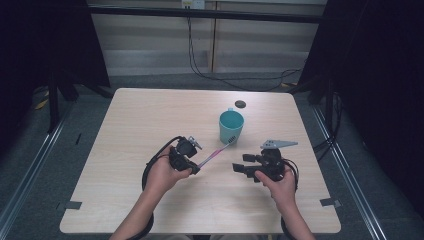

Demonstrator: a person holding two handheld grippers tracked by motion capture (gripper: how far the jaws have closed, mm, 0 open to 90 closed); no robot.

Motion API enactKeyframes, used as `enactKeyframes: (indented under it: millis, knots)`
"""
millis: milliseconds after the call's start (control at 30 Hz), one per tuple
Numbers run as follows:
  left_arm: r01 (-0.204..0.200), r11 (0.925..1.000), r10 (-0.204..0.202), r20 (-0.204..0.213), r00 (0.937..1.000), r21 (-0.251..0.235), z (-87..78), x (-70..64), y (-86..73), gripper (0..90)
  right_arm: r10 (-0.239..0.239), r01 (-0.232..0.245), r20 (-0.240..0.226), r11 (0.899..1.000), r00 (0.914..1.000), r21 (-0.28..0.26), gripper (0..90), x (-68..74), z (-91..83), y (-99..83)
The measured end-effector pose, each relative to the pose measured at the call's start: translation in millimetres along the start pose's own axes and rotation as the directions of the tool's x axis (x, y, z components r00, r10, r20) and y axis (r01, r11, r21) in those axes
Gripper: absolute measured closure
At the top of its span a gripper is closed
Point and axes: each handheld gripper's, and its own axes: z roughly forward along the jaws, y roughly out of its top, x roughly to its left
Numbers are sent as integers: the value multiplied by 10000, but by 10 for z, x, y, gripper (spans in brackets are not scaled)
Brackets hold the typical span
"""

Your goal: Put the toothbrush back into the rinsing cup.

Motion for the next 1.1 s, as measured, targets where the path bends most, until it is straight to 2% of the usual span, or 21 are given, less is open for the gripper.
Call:
enactKeyframes:
  millis: [200,333,400,633,900,1100]
  knots:
    - [-56,9999,56,43,10000,-113,26,-40,40,790,-6,5,-50,9999,10000,-110,355,13,31,13]
    - [-99,9997,100,47,9999,-206,33,-65,59,790,167,-175,-281,9994,9995,-286,380,12,48,35]
    - [-125,9997,128,113,9999,-210,36,-80,70,790,301,-307,-214,9991,9993,-291,380,13,54,47]
    - [-329,9989,335,172,9993,-338,38,-128,125,790,932,-945,-426,9950,9947,-310,383,-24,90,53]
    - [-401,9982,411,215,9989,-439,50,-183,159,790,1601,-1678,-828,9811,9836,-966,415,-62,88,94]
    - [-358,9980,369,209,9991,-518,46,-185,154,790,1613,-1687,-788,9808,9838,-980,423,-45,93,146]
